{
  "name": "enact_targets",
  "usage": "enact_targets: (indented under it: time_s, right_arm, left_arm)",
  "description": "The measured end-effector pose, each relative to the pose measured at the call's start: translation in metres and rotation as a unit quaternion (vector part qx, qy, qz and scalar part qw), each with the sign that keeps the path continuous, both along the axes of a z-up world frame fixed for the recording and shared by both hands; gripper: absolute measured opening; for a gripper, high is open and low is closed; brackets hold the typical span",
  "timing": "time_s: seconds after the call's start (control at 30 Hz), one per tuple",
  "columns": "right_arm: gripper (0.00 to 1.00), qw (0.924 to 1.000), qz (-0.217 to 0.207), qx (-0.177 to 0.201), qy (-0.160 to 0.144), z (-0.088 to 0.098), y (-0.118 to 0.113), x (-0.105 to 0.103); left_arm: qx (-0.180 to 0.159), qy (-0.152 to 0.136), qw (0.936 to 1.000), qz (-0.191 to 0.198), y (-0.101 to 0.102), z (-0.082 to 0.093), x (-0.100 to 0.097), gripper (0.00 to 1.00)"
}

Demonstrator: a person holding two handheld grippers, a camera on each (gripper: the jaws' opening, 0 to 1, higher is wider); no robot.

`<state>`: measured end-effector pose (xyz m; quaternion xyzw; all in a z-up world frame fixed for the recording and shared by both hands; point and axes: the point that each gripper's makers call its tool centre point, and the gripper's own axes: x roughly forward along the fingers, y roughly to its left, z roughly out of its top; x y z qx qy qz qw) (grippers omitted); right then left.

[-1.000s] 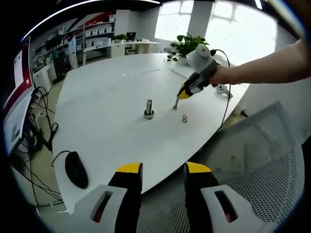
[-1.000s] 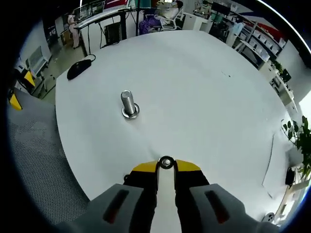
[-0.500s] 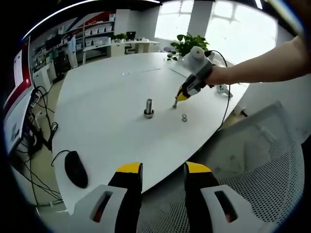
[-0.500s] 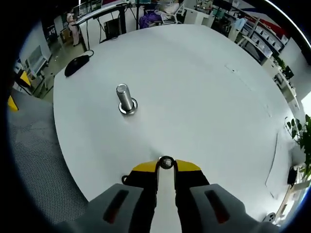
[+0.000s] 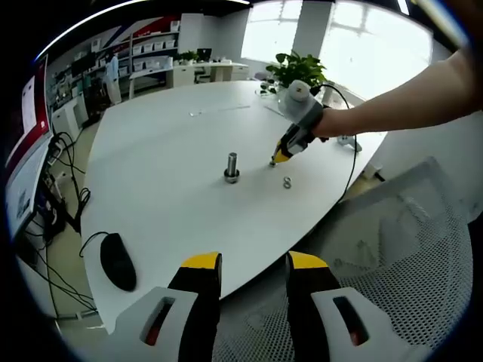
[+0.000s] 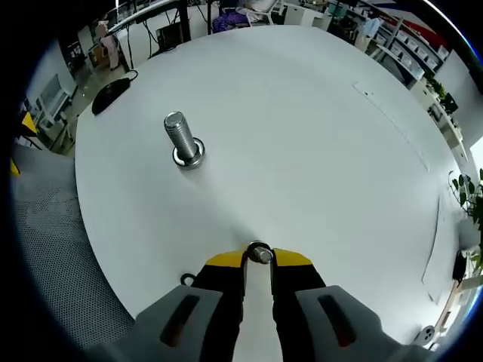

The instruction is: Place the washer onto the threaded stud by aligning its center hole with the stud, sliding it down to the base, and recovering from edge contact or off-axis alignment until the washer reaches the visible bottom stop.

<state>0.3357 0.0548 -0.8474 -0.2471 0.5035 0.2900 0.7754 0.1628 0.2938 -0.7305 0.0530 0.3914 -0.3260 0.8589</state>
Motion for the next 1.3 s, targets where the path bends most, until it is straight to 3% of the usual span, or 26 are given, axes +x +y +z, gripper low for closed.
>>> enact_targets:
  time_s: [0.67, 0.93, 1.2, 1.3]
  right_arm:
    - [0.17, 0.9998, -0.016, 0.006, 0.003, -0.003, -0.006, -0.007]
    - [0.19, 0.9983, -0.051, 0.024, 0.016, -0.008, -0.016, -0.022]
    - [0.21, 0.9977, -0.048, 0.042, 0.025, -0.006, -0.005, -0.039]
    - [0.23, 0.9982, -0.025, 0.049, 0.025, -0.004, 0.006, -0.047]
  left_arm:
    - [0.002, 0.003, 1.0, -0.003, 0.0, -0.001, 0.0, 0.32]
    - [0.002, 0.003, 1.0, -0.006, -0.001, -0.001, -0.001, 0.32]
    - [0.002, 0.0, 1.0, -0.006, -0.001, 0.0, 0.0, 0.32]
    - [0.001, 0.0, 1.0, -0.007, -0.002, 0.0, -0.001, 0.32]
